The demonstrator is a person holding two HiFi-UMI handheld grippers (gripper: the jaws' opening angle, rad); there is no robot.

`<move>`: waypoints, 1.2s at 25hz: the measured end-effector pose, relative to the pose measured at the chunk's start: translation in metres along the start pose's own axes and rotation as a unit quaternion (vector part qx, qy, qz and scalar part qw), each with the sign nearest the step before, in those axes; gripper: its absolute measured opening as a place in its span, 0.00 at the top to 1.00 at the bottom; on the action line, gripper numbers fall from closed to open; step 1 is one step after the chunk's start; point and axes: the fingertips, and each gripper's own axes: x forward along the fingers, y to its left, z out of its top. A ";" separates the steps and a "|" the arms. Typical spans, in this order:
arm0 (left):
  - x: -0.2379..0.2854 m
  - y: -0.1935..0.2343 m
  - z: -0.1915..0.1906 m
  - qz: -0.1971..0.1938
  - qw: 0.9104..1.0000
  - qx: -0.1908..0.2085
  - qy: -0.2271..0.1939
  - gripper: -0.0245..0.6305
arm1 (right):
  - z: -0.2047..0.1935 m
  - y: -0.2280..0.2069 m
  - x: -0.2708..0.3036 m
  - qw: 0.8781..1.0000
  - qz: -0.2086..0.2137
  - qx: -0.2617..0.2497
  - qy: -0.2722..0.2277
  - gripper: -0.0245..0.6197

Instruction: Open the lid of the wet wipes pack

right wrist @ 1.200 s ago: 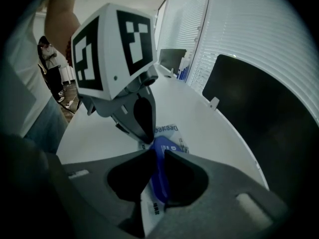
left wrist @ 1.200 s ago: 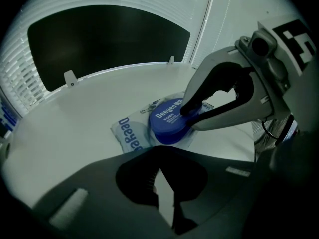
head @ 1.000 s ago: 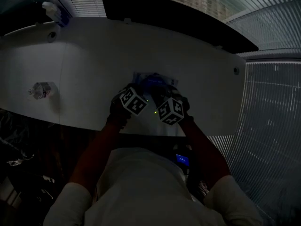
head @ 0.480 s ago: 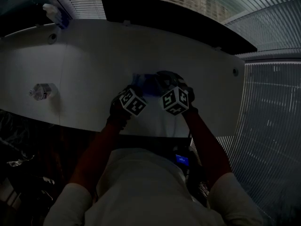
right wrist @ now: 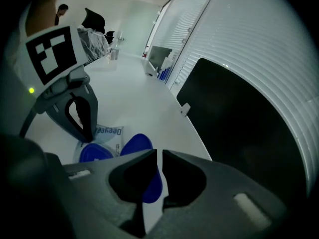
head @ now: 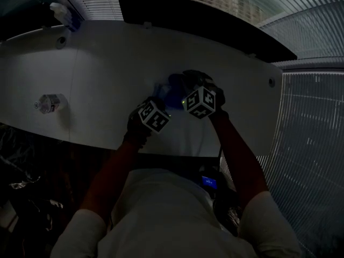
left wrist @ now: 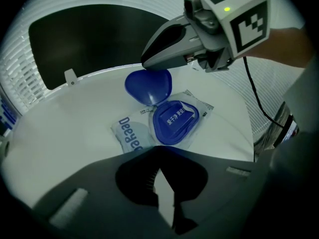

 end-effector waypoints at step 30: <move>-0.001 0.000 -0.004 -0.022 0.999 -0.021 -0.033 0.96 | -0.029 0.014 0.029 0.997 0.004 0.072 0.028 0.95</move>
